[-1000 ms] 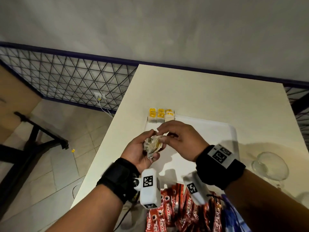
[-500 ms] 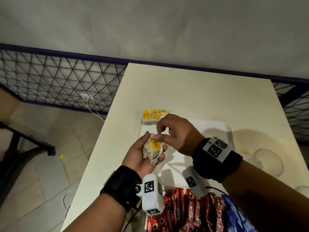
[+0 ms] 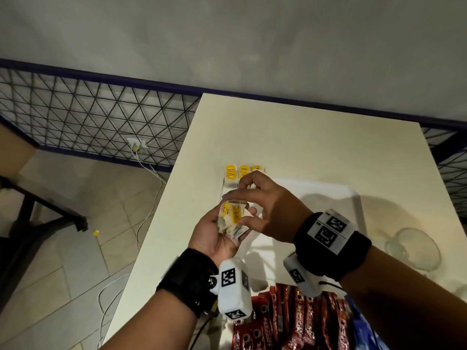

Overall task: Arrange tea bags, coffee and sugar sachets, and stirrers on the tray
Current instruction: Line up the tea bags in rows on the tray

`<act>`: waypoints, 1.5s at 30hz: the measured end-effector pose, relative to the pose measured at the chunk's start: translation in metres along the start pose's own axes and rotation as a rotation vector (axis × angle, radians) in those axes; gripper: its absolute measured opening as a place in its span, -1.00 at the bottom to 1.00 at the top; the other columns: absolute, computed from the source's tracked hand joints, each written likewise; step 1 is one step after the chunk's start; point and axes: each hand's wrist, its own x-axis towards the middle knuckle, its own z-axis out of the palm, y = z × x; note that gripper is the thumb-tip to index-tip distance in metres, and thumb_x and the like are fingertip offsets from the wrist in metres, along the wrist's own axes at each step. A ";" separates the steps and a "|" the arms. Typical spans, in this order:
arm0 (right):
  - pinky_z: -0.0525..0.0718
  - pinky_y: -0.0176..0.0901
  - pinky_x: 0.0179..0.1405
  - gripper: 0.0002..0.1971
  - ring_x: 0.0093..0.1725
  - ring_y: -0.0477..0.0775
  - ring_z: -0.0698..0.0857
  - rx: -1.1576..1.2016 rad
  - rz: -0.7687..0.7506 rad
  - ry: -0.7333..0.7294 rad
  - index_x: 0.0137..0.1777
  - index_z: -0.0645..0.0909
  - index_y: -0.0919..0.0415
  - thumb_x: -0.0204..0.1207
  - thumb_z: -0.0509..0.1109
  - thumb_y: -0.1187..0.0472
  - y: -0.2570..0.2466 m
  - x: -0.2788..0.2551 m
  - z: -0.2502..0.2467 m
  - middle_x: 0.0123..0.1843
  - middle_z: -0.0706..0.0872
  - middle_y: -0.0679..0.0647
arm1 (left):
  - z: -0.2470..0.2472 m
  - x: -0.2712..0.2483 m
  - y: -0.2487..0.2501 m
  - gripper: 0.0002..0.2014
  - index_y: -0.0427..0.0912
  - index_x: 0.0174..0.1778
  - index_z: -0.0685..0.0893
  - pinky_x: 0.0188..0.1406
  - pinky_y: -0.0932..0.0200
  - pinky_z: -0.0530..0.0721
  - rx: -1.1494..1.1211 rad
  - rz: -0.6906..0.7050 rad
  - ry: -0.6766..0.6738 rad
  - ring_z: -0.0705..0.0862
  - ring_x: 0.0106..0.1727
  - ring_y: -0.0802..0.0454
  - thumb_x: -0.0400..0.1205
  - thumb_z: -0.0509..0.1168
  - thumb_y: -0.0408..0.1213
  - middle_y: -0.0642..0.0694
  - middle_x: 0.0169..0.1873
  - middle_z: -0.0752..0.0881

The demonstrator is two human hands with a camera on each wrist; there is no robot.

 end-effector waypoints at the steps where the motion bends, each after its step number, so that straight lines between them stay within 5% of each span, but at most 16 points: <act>1: 0.69 -0.14 -0.16 -0.60 -0.19 0.11 0.68 -0.013 -0.012 -0.011 0.18 0.72 -0.03 0.31 0.53 0.21 -0.001 0.001 -0.001 0.13 0.44 -0.16 | -0.001 0.001 -0.001 -0.70 -0.34 0.00 0.71 -0.27 0.12 0.77 -0.012 0.007 0.003 0.76 -0.15 -0.16 0.63 0.13 -0.25 -0.27 -0.13 0.72; 5: 0.67 -0.10 -0.18 -0.76 -0.18 0.06 0.66 -0.005 -0.026 0.005 0.01 0.73 0.01 0.32 0.53 0.17 -0.001 0.001 -0.002 0.11 0.45 -0.19 | 0.004 -0.002 -0.004 -0.69 -0.36 -0.22 0.81 -0.25 -0.08 0.82 0.016 0.023 0.008 0.81 -0.23 -0.16 0.53 0.22 -0.24 -0.24 -0.25 0.78; 8: 0.54 -0.41 -0.04 -0.83 -0.03 -0.28 0.56 0.010 -0.024 0.034 0.00 0.77 0.03 0.41 0.49 0.15 0.000 -0.001 -0.004 0.09 0.54 -0.15 | 0.009 -0.007 -0.007 -0.78 -0.36 -0.27 0.78 -0.25 -0.19 0.81 0.007 0.019 0.019 0.74 -0.41 -0.04 0.36 0.36 -0.26 -0.19 -0.39 0.72; 10: 0.42 -0.58 -0.02 -0.84 -0.03 -0.38 0.53 0.019 -0.023 0.029 -0.01 0.80 0.06 0.46 0.44 0.14 -0.002 -0.002 -0.008 0.07 0.64 -0.08 | 0.008 -0.006 -0.006 -0.72 -0.33 -0.18 0.79 -0.23 -0.18 0.79 0.004 0.023 0.030 0.78 -0.31 -0.06 0.50 0.27 -0.19 -0.20 -0.27 0.76; 12: 0.52 -0.48 -0.02 -0.81 -0.05 -0.29 0.61 0.018 -0.050 0.011 0.00 0.82 0.08 0.49 0.40 0.13 -0.006 -0.001 -0.012 0.00 0.74 -0.04 | 0.004 -0.004 -0.004 -0.59 -0.28 -0.07 0.79 -0.22 -0.15 0.78 0.029 0.004 0.049 0.82 -0.20 -0.09 0.60 0.19 -0.01 -0.23 -0.15 0.79; 15: 0.65 -0.25 -0.03 -0.80 -0.10 -0.26 0.66 0.013 -0.058 -0.033 0.05 0.81 0.06 0.51 0.40 0.16 -0.013 0.001 -0.021 -0.10 0.80 -0.07 | 0.003 -0.002 -0.002 -0.52 -0.20 -0.05 0.82 -0.28 -0.01 0.82 0.103 -0.012 0.052 0.80 -0.19 0.01 0.46 0.25 0.14 -0.15 -0.15 0.77; 18: 0.65 -0.24 -0.01 -0.78 -0.08 -0.20 0.71 0.025 -0.007 -0.068 0.12 0.78 0.00 0.53 0.38 0.16 -0.019 0.002 -0.029 -0.10 0.81 -0.09 | 0.005 -0.001 -0.005 -0.70 -0.21 -0.04 0.71 -0.48 0.19 0.74 0.165 0.022 0.060 0.71 -0.41 0.09 0.44 0.41 -0.07 -0.07 -0.41 0.67; 21: 0.62 -0.20 0.00 -0.80 -0.02 -0.15 0.68 0.024 -0.031 -0.049 0.08 0.78 0.09 0.57 0.36 0.17 -0.025 0.004 -0.035 -0.04 0.78 -0.09 | 0.000 0.003 -0.003 -0.77 -0.15 -0.10 0.54 -0.66 0.32 0.55 0.182 0.070 0.107 0.61 -0.53 0.12 0.38 0.38 -0.39 -0.06 -0.41 0.60; 26: 0.51 -0.41 -0.11 -0.78 -0.15 -0.19 0.64 0.089 0.081 -0.009 0.07 0.78 0.09 0.55 0.32 0.14 -0.023 0.013 -0.042 -0.14 0.71 -0.17 | -0.018 -0.003 0.017 -0.80 -0.12 -0.16 0.49 -0.70 0.35 0.29 0.318 0.215 0.204 0.49 -0.60 0.08 0.37 0.30 -0.43 -0.11 -0.35 0.56; 31: 0.44 -0.51 -0.17 -0.84 -0.20 -0.27 0.60 0.109 0.200 -0.091 0.00 0.77 0.03 0.58 0.38 0.26 -0.022 0.021 -0.039 -0.17 0.70 -0.17 | -0.017 -0.018 0.043 -0.88 -0.16 -0.22 0.60 -0.59 0.29 0.43 0.684 0.349 0.061 0.50 -0.58 0.01 0.41 0.40 -0.37 -0.09 -0.41 0.68; 35: 0.43 -0.49 -0.21 -0.83 -0.24 -0.26 0.57 0.120 0.234 -0.141 -0.02 0.76 0.01 0.59 0.38 0.29 -0.026 0.028 -0.034 -0.20 0.67 -0.18 | -0.009 -0.022 0.056 -0.68 -0.06 -0.12 0.76 -0.52 0.23 0.49 0.979 0.336 -0.035 0.51 -0.54 0.01 0.22 0.57 -0.19 -0.13 -0.36 0.67; 40: 0.46 -0.40 -0.25 -0.79 -0.30 -0.14 0.53 0.236 0.183 -0.112 -0.10 0.67 -0.18 0.56 0.35 0.22 -0.033 0.030 -0.029 -0.26 0.67 -0.23 | 0.004 -0.022 0.046 -0.86 -0.13 -0.20 0.74 -0.62 0.28 0.40 0.612 0.070 -0.035 0.47 -0.61 0.02 0.49 0.37 -0.15 -0.17 -0.41 0.58; 45: 0.68 -0.29 -0.11 -0.83 -0.06 -0.10 0.69 0.290 0.066 -0.119 0.00 0.81 0.14 0.54 0.39 0.27 -0.044 0.032 -0.034 0.02 0.67 -0.03 | 0.005 -0.012 0.022 -0.63 -0.09 -0.30 0.81 -0.65 0.34 0.29 0.371 0.009 0.055 0.46 -0.56 0.04 0.63 0.11 -0.17 -0.08 -0.38 0.64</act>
